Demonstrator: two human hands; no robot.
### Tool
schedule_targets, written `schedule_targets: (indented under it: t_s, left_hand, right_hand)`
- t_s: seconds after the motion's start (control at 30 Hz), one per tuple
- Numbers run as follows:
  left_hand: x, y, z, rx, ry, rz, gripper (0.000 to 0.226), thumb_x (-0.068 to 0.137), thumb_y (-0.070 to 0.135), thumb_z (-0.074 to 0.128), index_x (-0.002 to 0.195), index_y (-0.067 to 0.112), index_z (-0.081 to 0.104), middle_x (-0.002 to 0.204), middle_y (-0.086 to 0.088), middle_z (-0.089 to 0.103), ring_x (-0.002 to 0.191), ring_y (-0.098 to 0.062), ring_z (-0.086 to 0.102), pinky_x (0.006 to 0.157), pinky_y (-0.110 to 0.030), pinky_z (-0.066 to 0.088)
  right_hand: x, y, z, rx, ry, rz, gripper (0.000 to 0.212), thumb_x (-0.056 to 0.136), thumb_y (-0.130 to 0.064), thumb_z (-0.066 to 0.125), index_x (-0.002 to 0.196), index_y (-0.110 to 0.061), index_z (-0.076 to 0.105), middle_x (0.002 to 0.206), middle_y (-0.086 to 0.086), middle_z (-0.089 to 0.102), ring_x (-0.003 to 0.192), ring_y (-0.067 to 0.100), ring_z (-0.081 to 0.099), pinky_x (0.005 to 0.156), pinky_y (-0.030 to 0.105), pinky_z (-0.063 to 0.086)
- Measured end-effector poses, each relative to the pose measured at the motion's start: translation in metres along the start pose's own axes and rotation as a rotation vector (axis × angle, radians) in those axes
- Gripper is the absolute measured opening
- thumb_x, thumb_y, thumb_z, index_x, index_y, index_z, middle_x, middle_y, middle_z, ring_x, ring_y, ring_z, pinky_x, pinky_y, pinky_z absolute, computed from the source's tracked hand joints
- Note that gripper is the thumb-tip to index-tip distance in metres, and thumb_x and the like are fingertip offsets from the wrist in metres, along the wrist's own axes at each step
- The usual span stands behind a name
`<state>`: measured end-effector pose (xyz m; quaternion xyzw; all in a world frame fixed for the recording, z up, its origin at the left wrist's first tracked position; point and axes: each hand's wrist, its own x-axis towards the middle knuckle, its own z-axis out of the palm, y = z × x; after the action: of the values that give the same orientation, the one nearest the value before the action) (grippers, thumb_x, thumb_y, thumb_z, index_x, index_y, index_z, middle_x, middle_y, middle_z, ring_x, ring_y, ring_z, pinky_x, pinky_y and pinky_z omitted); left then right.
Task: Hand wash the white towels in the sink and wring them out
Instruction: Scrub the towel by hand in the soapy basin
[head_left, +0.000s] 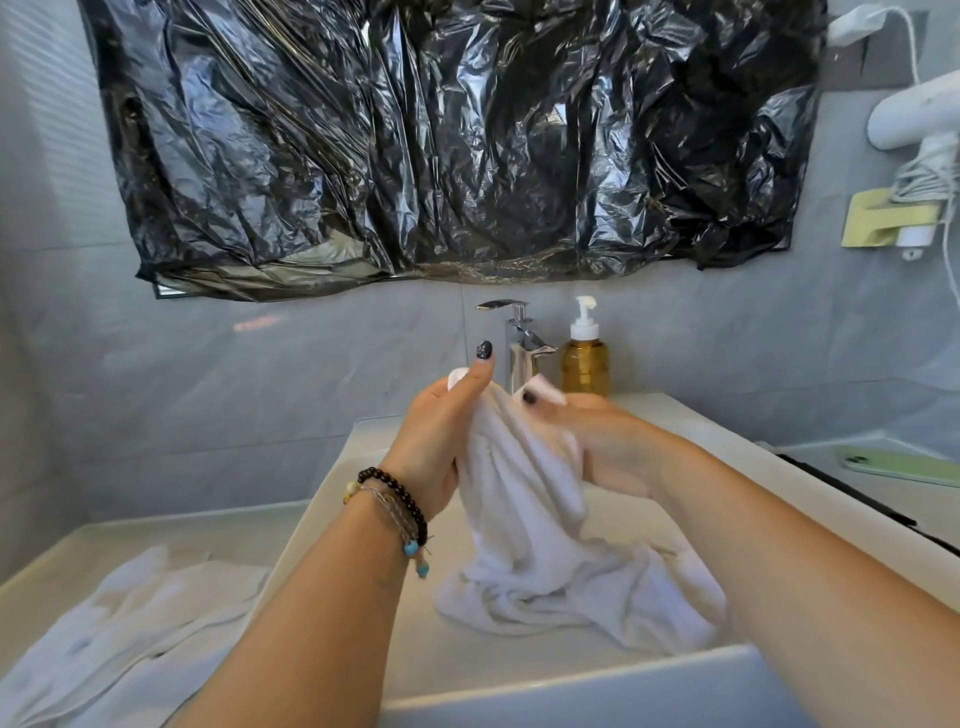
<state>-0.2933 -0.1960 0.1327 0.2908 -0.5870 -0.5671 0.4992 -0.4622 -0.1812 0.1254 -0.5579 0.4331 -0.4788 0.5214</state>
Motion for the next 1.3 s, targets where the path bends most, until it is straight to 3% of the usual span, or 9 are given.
schedule_targets:
  t_s: [0.13, 0.33, 0.53, 0.67, 0.9, 1.03, 1.17, 1.23, 1.3]
  left_hand:
    - [-0.001, -0.003, -0.001, 0.121, -0.121, 0.027, 0.041, 0.076, 0.031, 0.081, 0.099, -0.001, 0.072, 0.103, -0.018, 0.074, 0.090, -0.027, 0.071, 0.078, -0.034, 0.059]
    - [0.000, -0.015, 0.006, 0.655, -0.180, -0.029, 0.035, 0.071, 0.027, 0.089, 0.101, 0.014, 0.073, 0.094, -0.001, 0.077, 0.089, -0.019, 0.074, 0.070, -0.031, 0.058]
    - [0.002, -0.013, -0.003, 0.536, -0.200, -0.006, 0.037, 0.078, 0.033, 0.078, 0.108, 0.012, 0.072, 0.103, -0.002, 0.076, 0.093, -0.019, 0.072, 0.086, -0.035, 0.058]
    - [0.002, -0.012, 0.002, 0.298, -0.008, 0.143, 0.014, 0.101, 0.017, 0.053, 0.103, 0.015, 0.066, 0.093, -0.004, 0.073, 0.079, -0.017, 0.068, 0.072, -0.032, 0.056]
    - [0.004, 0.000, -0.005, 0.181, 0.221, 0.255, 0.015, 0.100, 0.025, 0.055, 0.088, 0.018, 0.062, 0.074, 0.003, 0.067, 0.064, -0.007, 0.063, 0.060, -0.022, 0.053]
    - [0.005, 0.005, -0.008, 0.146, 0.373, 0.262, 0.015, 0.095, 0.023, 0.064, 0.080, 0.019, 0.063, 0.077, 0.001, 0.063, 0.071, -0.012, 0.059, 0.064, -0.022, 0.049]
    - [0.009, 0.005, -0.033, 0.359, 0.598, 0.065, 0.032, 0.076, 0.044, 0.073, 0.071, 0.015, 0.060, 0.079, -0.003, 0.059, 0.074, -0.026, 0.054, 0.071, -0.032, 0.047]
    - [0.006, 0.004, -0.034, 0.500, 0.522, -0.023, 0.043, 0.069, 0.044, 0.078, 0.095, 0.014, 0.063, 0.094, -0.005, 0.058, 0.085, -0.028, 0.052, 0.075, -0.031, 0.045]
    - [0.002, 0.001, -0.031, 0.625, 0.316, -0.043, 0.096, 0.072, 0.032, 0.086, 0.149, 0.010, 0.032, 0.142, -0.008, 0.044, 0.129, -0.025, 0.045, 0.102, -0.032, 0.038]
  right_hand:
    - [0.000, 0.000, 0.001, -0.116, 0.115, -0.088, 0.012, 0.088, -0.017, 0.069, 0.093, -0.005, 0.070, 0.085, 0.012, 0.070, 0.078, 0.022, 0.065, 0.072, 0.033, 0.050]
    - [-0.001, -0.012, -0.008, 0.002, 0.420, -0.349, 0.016, 0.076, -0.028, 0.072, 0.084, -0.014, 0.075, 0.091, 0.012, 0.066, 0.081, 0.022, 0.062, 0.078, 0.036, 0.049]
    - [-0.006, -0.022, -0.021, 0.302, 0.684, -0.387, 0.022, 0.088, -0.034, 0.067, 0.073, -0.019, 0.060, 0.070, 0.001, 0.054, 0.065, 0.014, 0.050, 0.060, 0.024, 0.042]
    - [0.005, -0.009, -0.027, 0.162, 0.561, -0.248, 0.047, 0.072, -0.063, 0.071, 0.094, -0.021, 0.072, 0.106, 0.010, 0.071, 0.091, 0.021, 0.064, 0.086, 0.036, 0.049]
    - [-0.002, 0.028, 0.029, -0.538, -0.104, -0.079, 0.055, 0.066, -0.035, 0.087, 0.112, -0.024, 0.061, 0.108, -0.006, 0.070, 0.101, 0.010, 0.065, 0.084, 0.028, 0.053]
    - [-0.001, 0.027, 0.043, -0.435, -0.002, -0.147, 0.025, 0.077, -0.004, 0.073, 0.100, -0.012, 0.067, 0.092, 0.000, 0.069, 0.085, 0.014, 0.064, 0.078, 0.029, 0.050]
    - [0.003, 0.009, 0.011, -0.383, 0.298, -0.233, 0.021, 0.064, -0.008, 0.074, 0.083, -0.010, 0.067, 0.078, 0.001, 0.064, 0.074, 0.016, 0.058, 0.067, 0.027, 0.044]
    - [0.001, 0.000, -0.005, -0.561, 0.368, -0.260, 0.020, 0.057, -0.018, 0.071, 0.075, -0.011, 0.063, 0.074, 0.001, 0.062, 0.070, 0.016, 0.054, 0.063, 0.027, 0.041]
    - [-0.004, -0.008, -0.019, -0.807, 0.347, -0.277, 0.019, 0.060, -0.020, 0.072, 0.071, -0.012, 0.059, 0.073, 0.003, 0.060, 0.070, 0.018, 0.053, 0.061, 0.029, 0.039]
